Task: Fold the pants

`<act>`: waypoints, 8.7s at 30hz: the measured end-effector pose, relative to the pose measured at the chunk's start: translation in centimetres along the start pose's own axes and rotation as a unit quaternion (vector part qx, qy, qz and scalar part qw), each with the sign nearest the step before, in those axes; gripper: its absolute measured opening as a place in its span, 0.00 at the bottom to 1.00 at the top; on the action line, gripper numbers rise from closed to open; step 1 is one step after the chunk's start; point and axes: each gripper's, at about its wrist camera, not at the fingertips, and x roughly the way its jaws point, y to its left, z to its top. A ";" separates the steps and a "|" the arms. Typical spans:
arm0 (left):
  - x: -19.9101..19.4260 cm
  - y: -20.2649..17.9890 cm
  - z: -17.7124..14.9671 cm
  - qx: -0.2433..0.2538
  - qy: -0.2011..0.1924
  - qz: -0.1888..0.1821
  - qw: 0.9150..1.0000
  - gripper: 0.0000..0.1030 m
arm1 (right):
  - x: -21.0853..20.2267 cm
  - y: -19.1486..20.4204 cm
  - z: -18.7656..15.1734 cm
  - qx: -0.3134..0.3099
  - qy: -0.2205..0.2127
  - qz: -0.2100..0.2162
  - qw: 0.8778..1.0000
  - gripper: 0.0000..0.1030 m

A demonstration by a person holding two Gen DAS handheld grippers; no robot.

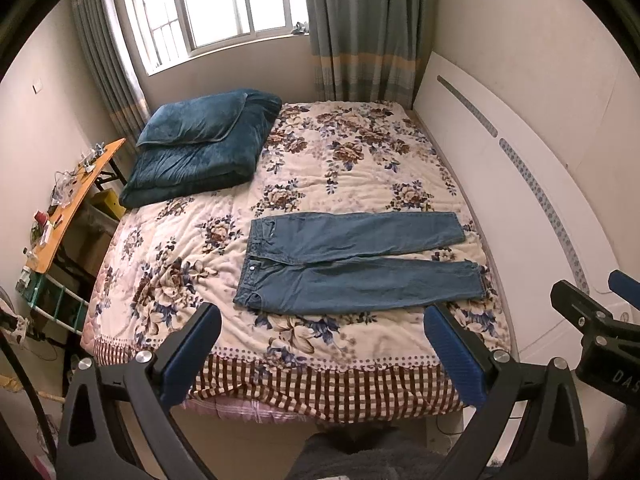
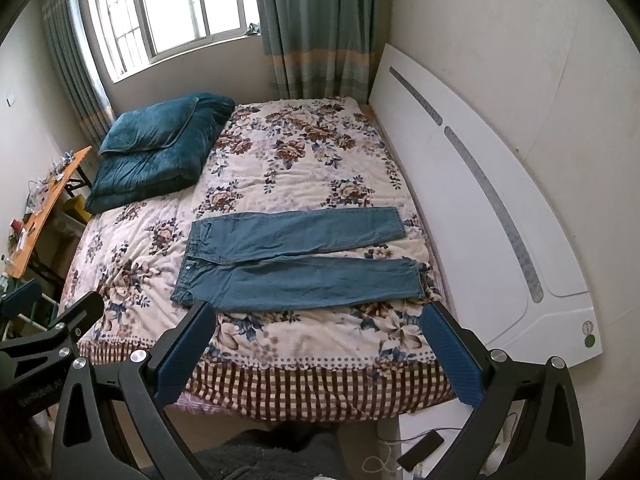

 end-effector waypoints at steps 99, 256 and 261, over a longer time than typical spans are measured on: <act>72.8 3.4 17.7 0.213 0.229 0.039 0.949 0.92 | 79.5 12.3 20.2 -0.218 0.277 -0.008 0.936 1.00; 60.0 29.5 -13.5 -0.338 0.230 0.095 0.907 0.14 | 72.1 -6.7 -17.2 0.492 0.300 0.098 0.811 0.23; 60.5 29.3 -13.5 -0.337 0.232 0.096 0.907 0.14 | 72.6 -7.5 -18.3 0.499 0.295 0.098 0.809 0.26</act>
